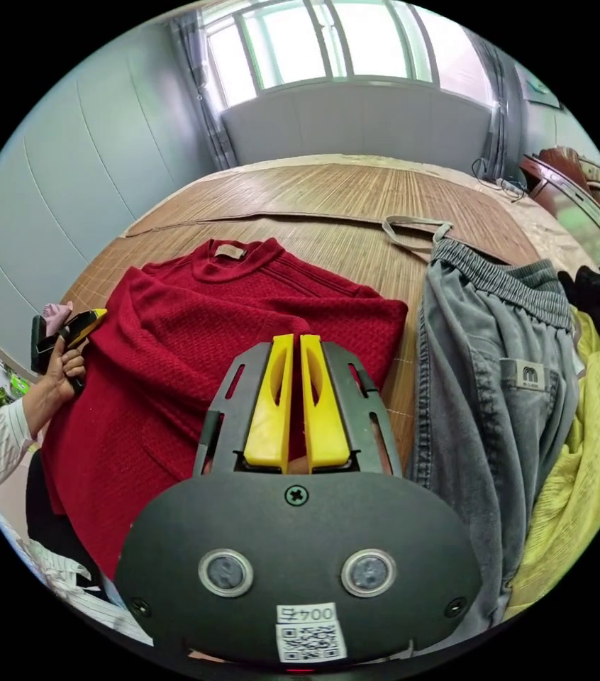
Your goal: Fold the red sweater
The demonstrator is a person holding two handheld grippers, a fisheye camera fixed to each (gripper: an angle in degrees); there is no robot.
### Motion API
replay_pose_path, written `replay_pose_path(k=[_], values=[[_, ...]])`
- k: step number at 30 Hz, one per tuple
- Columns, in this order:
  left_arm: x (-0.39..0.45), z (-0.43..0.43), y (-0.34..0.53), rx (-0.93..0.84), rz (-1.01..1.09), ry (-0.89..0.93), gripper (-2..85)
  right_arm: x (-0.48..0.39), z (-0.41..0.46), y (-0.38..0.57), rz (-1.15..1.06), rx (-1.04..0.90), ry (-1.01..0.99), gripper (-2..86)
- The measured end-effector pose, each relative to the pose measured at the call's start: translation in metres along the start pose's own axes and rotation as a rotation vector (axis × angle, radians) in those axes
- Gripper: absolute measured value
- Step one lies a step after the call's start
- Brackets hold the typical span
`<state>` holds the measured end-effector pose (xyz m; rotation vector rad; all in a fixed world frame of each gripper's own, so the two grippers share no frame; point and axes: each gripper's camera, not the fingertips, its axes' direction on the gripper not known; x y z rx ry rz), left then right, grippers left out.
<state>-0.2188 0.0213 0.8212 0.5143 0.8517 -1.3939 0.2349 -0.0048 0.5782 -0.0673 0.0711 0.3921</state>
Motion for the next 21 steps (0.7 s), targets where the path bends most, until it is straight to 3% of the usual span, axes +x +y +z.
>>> replay_pose_path(k=[5,9,13,17,21], values=[[0.004,0.000,-0.002,0.001,-0.004,0.008,0.2,0.003,0.022,-0.008,0.049,-0.082,-0.002,4.7],[0.015,-0.009,-0.005,0.037,-0.001,0.018,0.3,0.017,-0.010,-0.004,0.219,0.038,0.035,6.7],[0.051,-0.035,-0.009,0.153,0.053,0.109,0.4,-0.047,-0.023,-0.017,0.010,0.061,-0.047,5.2],[0.113,0.015,-0.013,-0.085,0.239,0.027,0.6,-0.114,0.007,-0.037,-0.167,-0.021,-0.141,6.3],[0.093,0.057,-0.002,-0.245,0.194,-0.088,1.1,-0.142,0.050,-0.033,-0.290,-0.116,-0.065,7.9]])
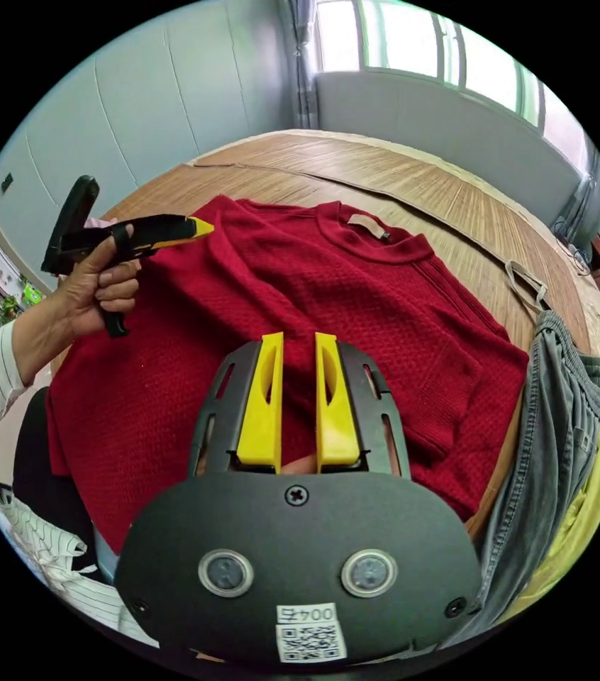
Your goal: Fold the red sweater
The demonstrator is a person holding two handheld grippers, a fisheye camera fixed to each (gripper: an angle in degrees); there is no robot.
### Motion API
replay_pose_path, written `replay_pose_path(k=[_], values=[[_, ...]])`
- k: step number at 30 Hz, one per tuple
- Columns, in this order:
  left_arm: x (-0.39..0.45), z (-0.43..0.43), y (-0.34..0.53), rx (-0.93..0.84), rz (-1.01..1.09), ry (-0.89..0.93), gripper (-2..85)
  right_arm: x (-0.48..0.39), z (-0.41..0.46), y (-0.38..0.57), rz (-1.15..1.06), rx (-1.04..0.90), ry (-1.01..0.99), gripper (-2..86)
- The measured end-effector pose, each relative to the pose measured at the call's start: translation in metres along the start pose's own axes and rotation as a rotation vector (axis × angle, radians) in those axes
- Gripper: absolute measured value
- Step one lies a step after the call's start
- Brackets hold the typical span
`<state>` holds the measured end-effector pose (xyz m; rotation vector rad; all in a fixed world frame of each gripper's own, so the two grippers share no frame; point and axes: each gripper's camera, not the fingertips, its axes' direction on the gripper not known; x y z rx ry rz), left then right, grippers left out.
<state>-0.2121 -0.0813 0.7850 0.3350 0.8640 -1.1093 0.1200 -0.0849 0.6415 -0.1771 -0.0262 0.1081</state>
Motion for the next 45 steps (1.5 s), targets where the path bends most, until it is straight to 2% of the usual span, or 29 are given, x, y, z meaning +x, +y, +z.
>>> replay_pose_path(k=[3,5,8,11,13,15,18,24,26,28,31,34,35,37,40,45], values=[[-0.034,-0.004,0.007,0.062,-0.146,0.164,0.8,0.011,-0.003,-0.002,-0.014,0.013,-0.022,8.1],[-0.036,-0.015,0.010,0.116,-0.187,0.170,0.6,0.017,-0.012,-0.007,-0.015,0.030,-0.008,7.9],[-0.015,-0.030,0.015,0.205,-0.126,0.277,0.4,0.040,-0.030,-0.023,0.079,0.140,-0.111,4.8],[0.017,0.003,0.019,0.067,-0.049,0.369,0.3,0.067,-0.007,-0.057,0.179,0.099,-0.324,1.7],[0.027,0.025,0.027,0.000,-0.047,0.356,0.2,0.083,0.024,-0.085,0.216,0.005,-0.440,2.1],[0.019,0.042,0.037,-0.051,-0.103,0.322,0.2,0.099,0.041,-0.096,0.278,-0.019,-0.440,2.5],[0.012,0.040,0.041,-0.023,-0.136,0.337,0.2,0.137,0.062,-0.099,0.420,-0.026,-0.489,0.3],[0.013,0.044,0.046,-0.011,-0.132,0.316,0.4,0.169,0.068,-0.100,0.500,-0.004,-0.563,0.5],[0.011,0.046,0.047,-0.007,-0.143,0.332,0.6,0.171,0.051,-0.102,0.483,0.025,-0.528,2.2],[0.010,0.047,0.048,-0.001,-0.144,0.340,0.6,0.160,0.026,-0.111,0.367,0.085,-0.496,3.0],[0.010,0.049,0.050,0.004,-0.141,0.339,0.6,0.127,0.036,-0.148,0.179,-0.037,-0.424,4.3],[0.010,0.050,0.051,0.008,-0.139,0.346,0.6,0.105,0.056,-0.187,0.080,-0.107,-0.482,4.9],[0.010,0.051,0.052,0.008,-0.136,0.347,0.5,0.103,0.061,-0.194,0.073,-0.122,-0.486,4.9],[0.010,0.051,0.053,0.011,-0.131,0.356,0.4,0.106,0.082,-0.211,0.063,-0.198,-0.340,1.6],[0.008,0.053,0.054,0.013,-0.135,0.373,0.2,0.122,0.075,-0.222,0.099,-0.176,-0.348,3.3],[0.008,0.055,0.056,0.016,-0.136,0.382,0.1,0.125,0.036,-0.211,0.017,-0.133,-0.341,6.5]])
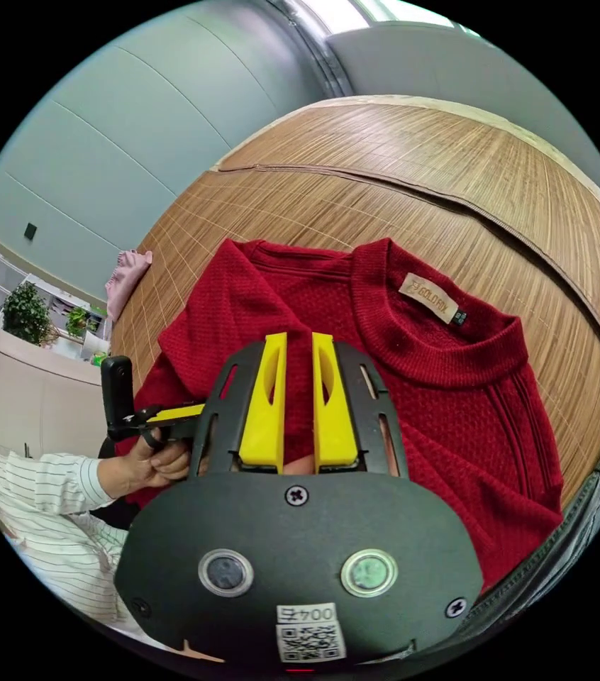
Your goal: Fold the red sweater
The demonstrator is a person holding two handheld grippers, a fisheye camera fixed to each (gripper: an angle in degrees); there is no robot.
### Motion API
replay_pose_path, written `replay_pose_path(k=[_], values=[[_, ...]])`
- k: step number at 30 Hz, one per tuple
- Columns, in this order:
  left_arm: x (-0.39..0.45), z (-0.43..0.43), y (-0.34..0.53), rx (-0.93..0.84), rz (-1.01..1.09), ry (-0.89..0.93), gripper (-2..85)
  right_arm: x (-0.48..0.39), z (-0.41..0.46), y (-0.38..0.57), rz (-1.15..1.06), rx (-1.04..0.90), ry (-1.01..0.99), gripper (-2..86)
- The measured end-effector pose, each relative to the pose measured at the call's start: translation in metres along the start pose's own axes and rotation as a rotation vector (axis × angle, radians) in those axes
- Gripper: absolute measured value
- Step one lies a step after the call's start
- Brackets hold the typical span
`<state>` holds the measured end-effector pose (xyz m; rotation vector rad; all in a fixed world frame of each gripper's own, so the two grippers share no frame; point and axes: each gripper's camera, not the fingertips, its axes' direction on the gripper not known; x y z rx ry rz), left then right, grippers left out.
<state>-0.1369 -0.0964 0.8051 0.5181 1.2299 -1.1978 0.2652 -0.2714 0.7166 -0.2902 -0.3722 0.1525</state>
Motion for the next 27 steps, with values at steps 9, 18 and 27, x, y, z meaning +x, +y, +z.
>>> replay_pose_path(k=[9,18,27], values=[[0.000,0.003,0.003,0.000,0.001,0.000,0.2,0.022,-0.016,0.028,-0.037,-0.033,0.102,9.6],[0.001,0.005,0.005,0.001,0.002,-0.001,0.1,-0.050,-0.043,0.080,-0.274,0.062,0.200,10.1],[0.002,0.005,0.006,0.000,0.003,0.005,0.1,-0.047,-0.042,0.093,-0.305,0.044,0.190,16.9]])
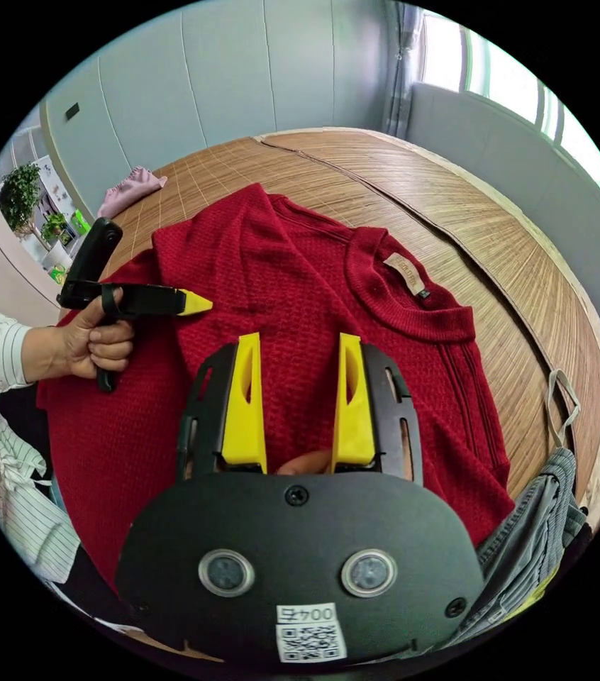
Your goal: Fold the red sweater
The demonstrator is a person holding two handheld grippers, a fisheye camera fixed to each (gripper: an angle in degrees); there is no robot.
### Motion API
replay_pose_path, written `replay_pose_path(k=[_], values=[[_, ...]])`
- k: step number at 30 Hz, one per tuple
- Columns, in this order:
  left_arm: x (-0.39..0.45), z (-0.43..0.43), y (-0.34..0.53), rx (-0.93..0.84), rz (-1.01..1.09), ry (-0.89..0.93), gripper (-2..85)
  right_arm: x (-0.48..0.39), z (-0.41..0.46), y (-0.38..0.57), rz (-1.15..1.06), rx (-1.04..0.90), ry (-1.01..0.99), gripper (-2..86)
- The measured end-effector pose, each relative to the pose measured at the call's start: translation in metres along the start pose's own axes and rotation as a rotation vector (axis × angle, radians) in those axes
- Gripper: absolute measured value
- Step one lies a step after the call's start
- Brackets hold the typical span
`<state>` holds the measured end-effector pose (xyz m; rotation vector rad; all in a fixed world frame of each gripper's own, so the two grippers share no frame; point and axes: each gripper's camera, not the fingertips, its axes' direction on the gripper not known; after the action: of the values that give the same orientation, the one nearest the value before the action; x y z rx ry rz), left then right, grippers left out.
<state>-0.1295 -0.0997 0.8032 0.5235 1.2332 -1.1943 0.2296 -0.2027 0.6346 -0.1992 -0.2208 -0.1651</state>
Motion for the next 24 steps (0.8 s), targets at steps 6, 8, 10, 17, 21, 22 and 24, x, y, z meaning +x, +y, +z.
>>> replay_pose_path(k=[6,8,10,17,21,22,24], values=[[0.002,0.000,0.000,0.000,0.001,0.000,0.1,-0.007,-0.008,0.008,-0.036,-0.022,-0.011,20.2],[0.003,0.000,0.000,0.000,0.002,-0.001,0.1,-0.009,-0.012,0.012,-0.045,-0.034,-0.007,20.7],[0.004,-0.001,0.000,0.000,0.002,0.000,0.1,-0.013,-0.019,0.019,-0.055,-0.050,0.013,21.4],[0.008,-0.002,0.000,0.001,0.004,-0.004,0.1,-0.012,-0.070,0.041,0.040,0.062,0.011,15.9],[0.011,-0.004,-0.001,0.000,0.004,-0.006,0.1,-0.019,-0.064,0.059,0.021,-0.020,0.068,1.3],[0.012,-0.004,-0.001,0.001,0.005,-0.006,0.1,-0.019,-0.059,0.065,0.033,-0.056,0.104,0.9],[0.014,-0.005,-0.002,0.000,0.006,-0.006,0.1,-0.019,-0.057,0.075,0.049,-0.048,0.108,1.1]])
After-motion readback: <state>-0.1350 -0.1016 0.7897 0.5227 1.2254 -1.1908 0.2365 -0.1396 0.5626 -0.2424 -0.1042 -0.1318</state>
